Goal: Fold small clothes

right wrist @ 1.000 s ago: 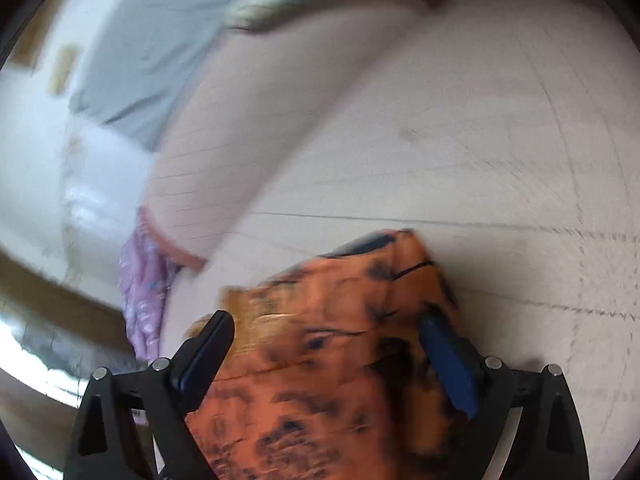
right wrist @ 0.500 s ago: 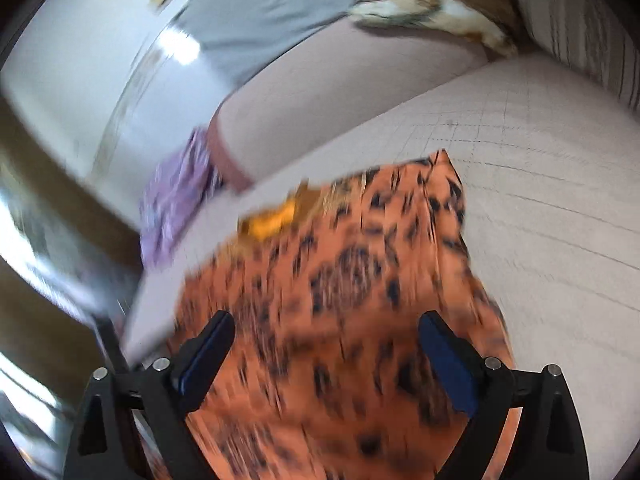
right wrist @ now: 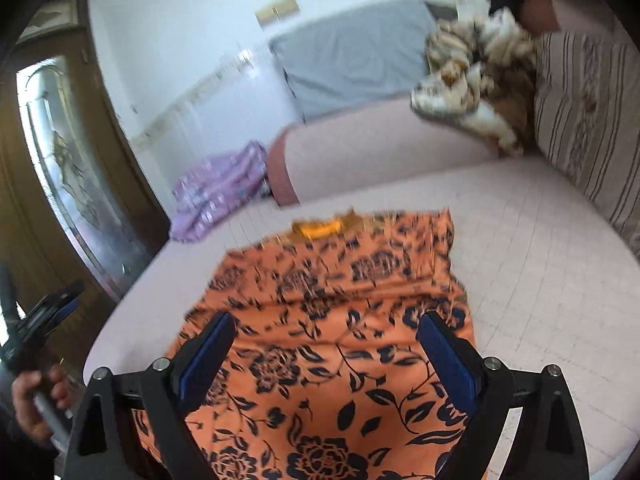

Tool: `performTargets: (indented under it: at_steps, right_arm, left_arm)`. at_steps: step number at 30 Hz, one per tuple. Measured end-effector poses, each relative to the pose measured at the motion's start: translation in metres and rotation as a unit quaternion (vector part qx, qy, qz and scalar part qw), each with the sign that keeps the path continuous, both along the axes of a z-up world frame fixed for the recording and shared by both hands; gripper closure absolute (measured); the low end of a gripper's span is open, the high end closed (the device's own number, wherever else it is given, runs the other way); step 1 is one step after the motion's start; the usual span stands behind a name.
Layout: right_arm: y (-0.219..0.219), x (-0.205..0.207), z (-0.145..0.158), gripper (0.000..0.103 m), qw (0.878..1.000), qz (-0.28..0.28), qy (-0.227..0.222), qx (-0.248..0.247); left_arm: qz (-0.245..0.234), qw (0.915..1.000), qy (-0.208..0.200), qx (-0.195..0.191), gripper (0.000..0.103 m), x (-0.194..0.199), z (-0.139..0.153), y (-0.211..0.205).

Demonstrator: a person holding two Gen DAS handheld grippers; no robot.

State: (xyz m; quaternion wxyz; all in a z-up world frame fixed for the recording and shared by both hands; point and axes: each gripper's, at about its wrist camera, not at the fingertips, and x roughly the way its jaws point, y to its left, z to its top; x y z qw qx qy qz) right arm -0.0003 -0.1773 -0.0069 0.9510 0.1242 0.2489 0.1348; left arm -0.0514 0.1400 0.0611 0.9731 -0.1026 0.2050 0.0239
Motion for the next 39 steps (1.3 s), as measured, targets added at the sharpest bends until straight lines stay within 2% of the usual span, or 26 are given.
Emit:
performTargets:
  at_steps: [4,7,11,15,19,21,26,27,29,30,34,36,37,38,39]
  right_arm:
    - [-0.008,-0.028,0.014,0.006,1.000,-0.007,-0.028,0.006]
    - [-0.016,-0.036,0.008,0.006,1.000,-0.017,-0.011,0.007]
    - [-0.034,-0.034,-0.017,0.006,0.997,-0.024,0.074,0.006]
    - [-0.065,-0.018,-0.060,0.006,0.980,-0.025,0.194,0.029]
    - [-0.093,-0.014,-0.085,0.006,0.968,-0.035,0.241,0.058]
    - [-0.102,-0.012,-0.094,0.006,0.962,-0.029,0.259,0.076]
    - [-0.095,-0.006,-0.117,0.007,0.946,0.024,0.308,0.096]
    - [-0.092,-0.004,-0.124,0.009,0.943,0.030,0.318,0.097]
    - [-0.089,-0.004,-0.131,0.023,0.938,0.039,0.326,0.112]
    - [-0.088,-0.005,-0.134,0.035,0.936,0.042,0.328,0.120]
    - [-0.082,-0.005,-0.143,0.037,0.934,0.034,0.338,0.114]
    - [-0.081,-0.005,-0.143,0.035,0.934,0.033,0.337,0.114]
    - [-0.079,-0.004,-0.143,0.035,0.934,0.035,0.338,0.110]
    - [-0.077,-0.005,-0.144,0.035,0.934,0.039,0.341,0.105]
    - [-0.076,-0.004,-0.145,0.036,0.933,0.042,0.343,0.100]
  left_arm:
    - [0.018,0.9998,-0.010,0.006,0.006,-0.033,0.003,-0.004]
    - [0.036,0.9987,0.035,0.002,0.005,-0.036,-0.022,-0.001]
    - [0.036,0.9925,0.117,-0.005,0.006,-0.028,-0.067,0.008]
    - [0.026,0.9811,0.192,-0.004,0.006,-0.023,-0.106,0.011]
    - [0.016,0.9690,0.246,-0.001,0.006,-0.018,-0.135,0.009]
    - [0.022,0.9653,0.260,-0.005,0.006,-0.017,-0.144,0.013]
    - [0.024,0.9552,0.294,-0.022,0.006,-0.019,-0.160,0.025]
    - [0.023,0.9543,0.297,-0.027,0.006,-0.020,-0.163,0.027]
    - [0.016,0.9525,0.302,-0.037,0.007,-0.022,-0.168,0.030]
    - [0.016,0.9507,0.307,-0.041,0.010,-0.022,-0.170,0.032]
    - [0.012,0.9391,0.337,-0.068,0.025,-0.018,-0.186,0.038]
    - [0.008,0.9351,0.347,-0.073,0.046,-0.017,-0.191,0.038]
    - [0.006,0.9360,0.345,-0.068,0.051,-0.018,-0.191,0.039]
    - [-0.001,0.9368,0.343,-0.068,0.068,-0.018,-0.189,0.038]
    - [-0.010,0.9374,0.341,-0.069,0.090,-0.019,-0.186,0.037]
